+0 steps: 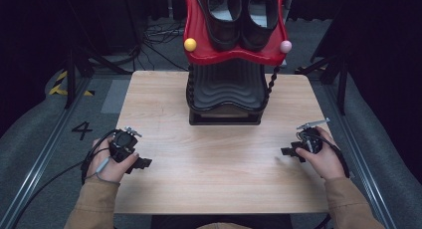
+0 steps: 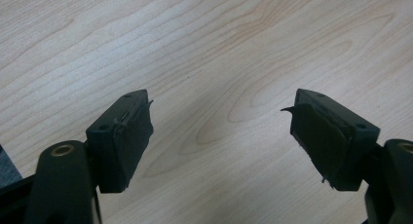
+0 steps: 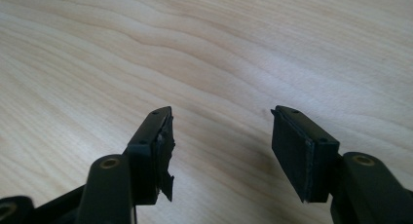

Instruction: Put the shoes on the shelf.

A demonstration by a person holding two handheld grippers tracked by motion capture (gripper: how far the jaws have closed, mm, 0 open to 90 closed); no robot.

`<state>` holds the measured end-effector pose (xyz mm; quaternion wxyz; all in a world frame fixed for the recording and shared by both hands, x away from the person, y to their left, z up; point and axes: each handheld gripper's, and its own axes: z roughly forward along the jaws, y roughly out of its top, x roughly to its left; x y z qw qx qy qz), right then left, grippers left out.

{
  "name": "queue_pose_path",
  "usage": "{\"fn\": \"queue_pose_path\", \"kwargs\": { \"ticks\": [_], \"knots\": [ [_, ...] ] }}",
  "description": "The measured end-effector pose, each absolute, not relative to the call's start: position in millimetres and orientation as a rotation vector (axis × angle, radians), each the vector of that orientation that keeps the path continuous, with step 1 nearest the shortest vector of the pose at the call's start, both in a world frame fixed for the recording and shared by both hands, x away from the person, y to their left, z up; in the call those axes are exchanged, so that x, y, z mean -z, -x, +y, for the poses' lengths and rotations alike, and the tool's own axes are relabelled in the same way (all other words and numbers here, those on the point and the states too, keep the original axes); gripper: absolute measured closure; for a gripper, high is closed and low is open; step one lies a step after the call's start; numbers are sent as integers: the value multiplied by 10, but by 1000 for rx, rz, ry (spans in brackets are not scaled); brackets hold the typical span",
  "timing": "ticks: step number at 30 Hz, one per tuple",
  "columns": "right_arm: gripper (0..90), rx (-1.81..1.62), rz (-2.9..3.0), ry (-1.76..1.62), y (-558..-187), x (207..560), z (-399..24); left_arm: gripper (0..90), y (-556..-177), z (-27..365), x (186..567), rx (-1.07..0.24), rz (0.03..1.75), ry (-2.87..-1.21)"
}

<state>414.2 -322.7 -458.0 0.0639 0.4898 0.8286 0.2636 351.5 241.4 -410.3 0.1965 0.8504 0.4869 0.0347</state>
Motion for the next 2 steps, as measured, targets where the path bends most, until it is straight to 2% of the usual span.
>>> {"fn": "queue_pose_path", "kwargs": {
  "ticks": [2],
  "knots": [
    [412,-811,2488,-1475,-4150,4587,-3262,221,-3522,2414,4111,-100,1362,-2385]
  ]
}}
